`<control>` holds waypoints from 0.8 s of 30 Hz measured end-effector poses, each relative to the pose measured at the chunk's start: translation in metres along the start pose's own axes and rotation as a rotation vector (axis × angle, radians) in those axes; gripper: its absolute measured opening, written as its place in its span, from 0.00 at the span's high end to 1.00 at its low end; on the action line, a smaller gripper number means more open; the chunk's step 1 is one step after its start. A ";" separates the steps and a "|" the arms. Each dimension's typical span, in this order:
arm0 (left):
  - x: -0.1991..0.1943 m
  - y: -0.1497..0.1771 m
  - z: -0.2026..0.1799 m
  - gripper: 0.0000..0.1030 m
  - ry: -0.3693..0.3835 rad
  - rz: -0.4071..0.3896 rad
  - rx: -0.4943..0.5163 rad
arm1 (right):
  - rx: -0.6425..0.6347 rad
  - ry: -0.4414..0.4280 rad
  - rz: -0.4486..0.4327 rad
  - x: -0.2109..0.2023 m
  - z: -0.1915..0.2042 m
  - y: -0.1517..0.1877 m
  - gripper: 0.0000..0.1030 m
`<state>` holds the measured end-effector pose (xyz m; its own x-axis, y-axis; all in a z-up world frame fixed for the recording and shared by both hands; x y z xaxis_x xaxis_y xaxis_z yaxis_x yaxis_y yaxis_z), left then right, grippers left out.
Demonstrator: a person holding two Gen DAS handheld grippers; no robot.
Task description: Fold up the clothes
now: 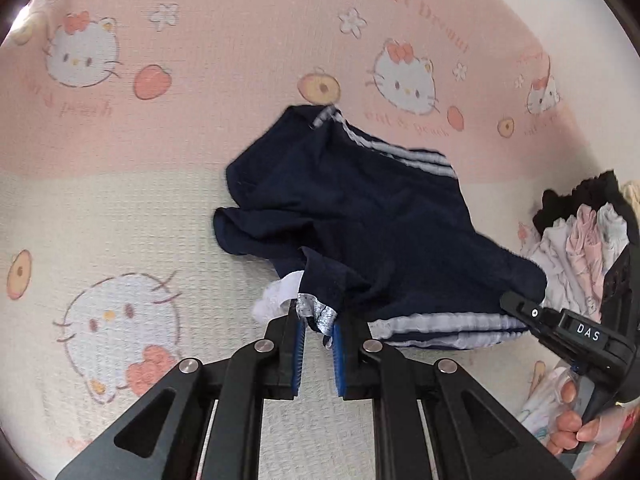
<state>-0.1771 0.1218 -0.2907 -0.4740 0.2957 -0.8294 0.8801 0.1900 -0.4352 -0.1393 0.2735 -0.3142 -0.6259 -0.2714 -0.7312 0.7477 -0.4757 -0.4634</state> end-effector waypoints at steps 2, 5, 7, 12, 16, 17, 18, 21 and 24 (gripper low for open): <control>-0.002 0.003 0.002 0.90 0.004 0.010 -0.007 | 0.001 -0.017 0.006 -0.002 0.004 0.002 0.90; -0.005 0.007 0.005 0.90 0.011 0.026 -0.017 | -0.004 -0.012 0.047 0.001 0.008 0.007 0.90; -0.007 0.010 0.006 0.90 0.016 0.036 -0.023 | 0.009 0.005 0.086 0.004 0.007 0.013 0.90; 0.000 0.013 0.009 0.90 0.018 0.061 -0.042 | 0.065 -0.004 0.150 0.010 0.001 0.025 0.90; 0.003 0.020 0.021 0.90 0.016 0.090 -0.067 | 0.086 -0.010 0.190 0.008 -0.002 0.035 0.90; 0.004 0.021 0.023 0.90 0.017 0.098 -0.076 | 0.093 -0.011 0.199 0.009 -0.004 0.037 0.90; 0.005 0.021 0.026 0.90 0.011 0.100 -0.076 | 0.101 -0.012 0.208 0.010 -0.005 0.039 0.90; 0.008 0.023 0.032 0.90 -0.002 0.106 -0.077 | 0.117 -0.007 0.236 0.015 -0.007 0.046 0.90; 0.009 0.028 0.035 0.90 -0.003 0.117 -0.082 | 0.136 -0.011 0.257 0.019 -0.008 0.052 0.90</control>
<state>-0.1555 0.0974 -0.3224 -0.3677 0.3178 -0.8739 0.9241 0.2303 -0.3050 -0.1099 0.2501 -0.3560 -0.4229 -0.4059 -0.8102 0.8455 -0.4983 -0.1917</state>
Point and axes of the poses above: each gripper's, at about its wrist camera, not at the fingertips, and x roughly the way its jaws point, z to its left, y to its underside, the point moved 10 cm from there along x, roughly the way its jaws point, and after that the axes turned 12 degrees about -x, right-handed, at the moved point
